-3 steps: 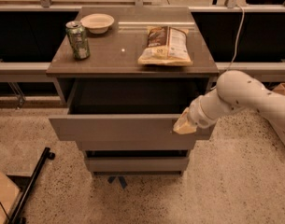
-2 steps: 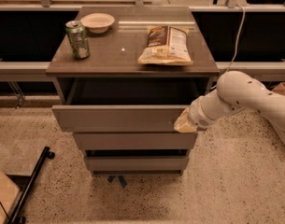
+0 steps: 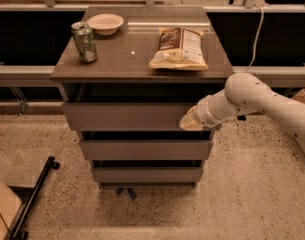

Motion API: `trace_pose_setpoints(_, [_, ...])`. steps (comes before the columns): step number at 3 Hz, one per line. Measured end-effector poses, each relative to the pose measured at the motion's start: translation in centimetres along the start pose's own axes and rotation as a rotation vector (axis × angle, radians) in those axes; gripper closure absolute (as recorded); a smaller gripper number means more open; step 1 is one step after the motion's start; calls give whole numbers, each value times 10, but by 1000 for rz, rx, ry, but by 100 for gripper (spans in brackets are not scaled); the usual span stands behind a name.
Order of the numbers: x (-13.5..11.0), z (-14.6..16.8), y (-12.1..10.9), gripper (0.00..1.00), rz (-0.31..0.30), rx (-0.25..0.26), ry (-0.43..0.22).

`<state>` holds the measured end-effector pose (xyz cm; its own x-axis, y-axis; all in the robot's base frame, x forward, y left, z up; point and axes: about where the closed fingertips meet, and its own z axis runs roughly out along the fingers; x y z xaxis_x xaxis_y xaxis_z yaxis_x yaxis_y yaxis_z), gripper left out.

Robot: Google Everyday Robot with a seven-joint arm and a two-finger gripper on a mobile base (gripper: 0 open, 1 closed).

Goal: Close top drawer

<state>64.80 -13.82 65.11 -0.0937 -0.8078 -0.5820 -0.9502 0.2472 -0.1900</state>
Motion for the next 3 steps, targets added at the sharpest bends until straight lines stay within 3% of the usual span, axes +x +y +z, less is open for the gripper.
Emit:
trace_pose_setpoints(1, [-10, 15, -24, 84, -27, 21, -39])
trace_pose_setpoints(2, [-16, 16, -42, 59, -36, 45, -59])
trace_pose_setpoints(3, [-16, 19, -41, 36, -37, 41, -60])
